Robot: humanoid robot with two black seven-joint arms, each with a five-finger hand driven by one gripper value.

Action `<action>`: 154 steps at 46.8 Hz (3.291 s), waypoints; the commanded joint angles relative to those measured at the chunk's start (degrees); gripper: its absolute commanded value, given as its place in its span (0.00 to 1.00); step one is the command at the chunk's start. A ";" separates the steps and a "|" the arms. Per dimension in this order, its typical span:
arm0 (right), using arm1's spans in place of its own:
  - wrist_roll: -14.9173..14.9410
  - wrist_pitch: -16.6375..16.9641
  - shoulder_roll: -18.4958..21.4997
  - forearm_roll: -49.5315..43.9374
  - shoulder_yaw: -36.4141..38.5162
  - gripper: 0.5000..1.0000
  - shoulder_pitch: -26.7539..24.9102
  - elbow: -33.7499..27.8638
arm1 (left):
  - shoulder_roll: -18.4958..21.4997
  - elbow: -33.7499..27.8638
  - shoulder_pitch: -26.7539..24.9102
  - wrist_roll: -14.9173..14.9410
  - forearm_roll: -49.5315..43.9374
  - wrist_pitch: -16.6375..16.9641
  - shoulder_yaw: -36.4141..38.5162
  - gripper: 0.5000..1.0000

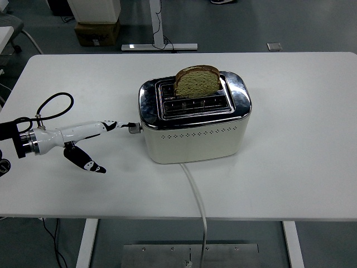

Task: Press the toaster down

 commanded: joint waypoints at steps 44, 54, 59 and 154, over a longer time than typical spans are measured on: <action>0.00 0.00 0.00 0.01 0.00 1.00 0.00 0.00 | -2.34 3.35 2.49 0.01 -0.44 0.00 0.00 1.00; 0.00 0.00 0.00 0.01 0.00 1.00 0.00 0.00 | -2.42 3.62 3.72 0.01 -0.17 0.00 0.00 1.00; 0.00 0.00 0.00 0.01 0.00 1.00 0.00 0.00 | -2.42 3.62 4.33 0.01 -0.08 0.00 0.00 1.00; 0.00 0.00 0.00 0.01 0.00 1.00 0.00 0.00 | -11.04 25.06 2.67 0.01 -60.72 -0.09 -0.35 1.00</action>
